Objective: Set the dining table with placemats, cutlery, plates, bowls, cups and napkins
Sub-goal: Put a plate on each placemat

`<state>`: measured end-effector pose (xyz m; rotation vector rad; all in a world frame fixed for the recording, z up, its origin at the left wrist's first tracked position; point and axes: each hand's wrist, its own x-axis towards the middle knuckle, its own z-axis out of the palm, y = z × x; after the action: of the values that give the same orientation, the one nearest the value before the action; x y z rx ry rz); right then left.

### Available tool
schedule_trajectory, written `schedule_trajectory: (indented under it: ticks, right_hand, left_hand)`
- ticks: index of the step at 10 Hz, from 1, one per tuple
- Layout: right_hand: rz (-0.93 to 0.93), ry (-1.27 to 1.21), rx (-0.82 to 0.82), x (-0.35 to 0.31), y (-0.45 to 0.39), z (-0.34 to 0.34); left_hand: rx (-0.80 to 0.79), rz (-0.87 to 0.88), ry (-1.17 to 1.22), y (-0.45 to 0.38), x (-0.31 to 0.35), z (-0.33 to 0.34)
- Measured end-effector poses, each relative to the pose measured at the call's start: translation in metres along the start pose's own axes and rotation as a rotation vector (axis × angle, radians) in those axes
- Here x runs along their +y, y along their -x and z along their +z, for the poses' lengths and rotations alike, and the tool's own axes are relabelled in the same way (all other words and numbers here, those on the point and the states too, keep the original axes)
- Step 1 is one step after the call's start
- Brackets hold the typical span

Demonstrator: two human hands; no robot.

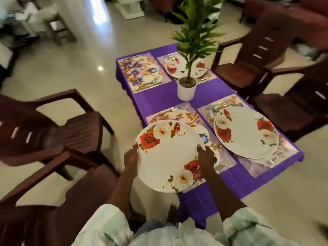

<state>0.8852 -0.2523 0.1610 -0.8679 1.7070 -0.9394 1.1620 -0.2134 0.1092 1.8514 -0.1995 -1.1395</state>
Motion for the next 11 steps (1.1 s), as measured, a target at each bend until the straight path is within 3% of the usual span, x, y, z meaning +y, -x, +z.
schedule_trajectory:
  ticks: [2, 4, 6, 7, 9, 11]
  right_hand:
    - [0.073, -0.085, 0.251, -0.006, -0.016, -0.02]
    - [0.12, -0.164, 0.504, -0.005, -0.026, -0.033]
    - [0.212, -0.24, 0.748, -0.008, -0.036, -0.002]
    - [0.255, -0.279, 0.87, -0.006, -0.037, 0.037]
    - [0.394, -0.178, 1.063, -0.006, -0.021, 0.092]
    - [0.526, -0.179, 1.126, -0.007, -0.014, 0.111]
  left_hand:
    - [-0.133, 0.073, -0.13, 0.03, 0.066, 0.059]
    - [-0.211, 0.231, -0.373, 0.007, 0.101, 0.123]
    - [-0.493, 0.363, -0.79, -0.047, 0.137, 0.168]
    - [-0.637, 0.55, -0.97, -0.086, 0.163, 0.189]
    - [-0.688, 0.786, -1.003, -0.113, 0.171, 0.188]
    - [-0.746, 0.815, -1.089, -0.125, 0.171, 0.19]
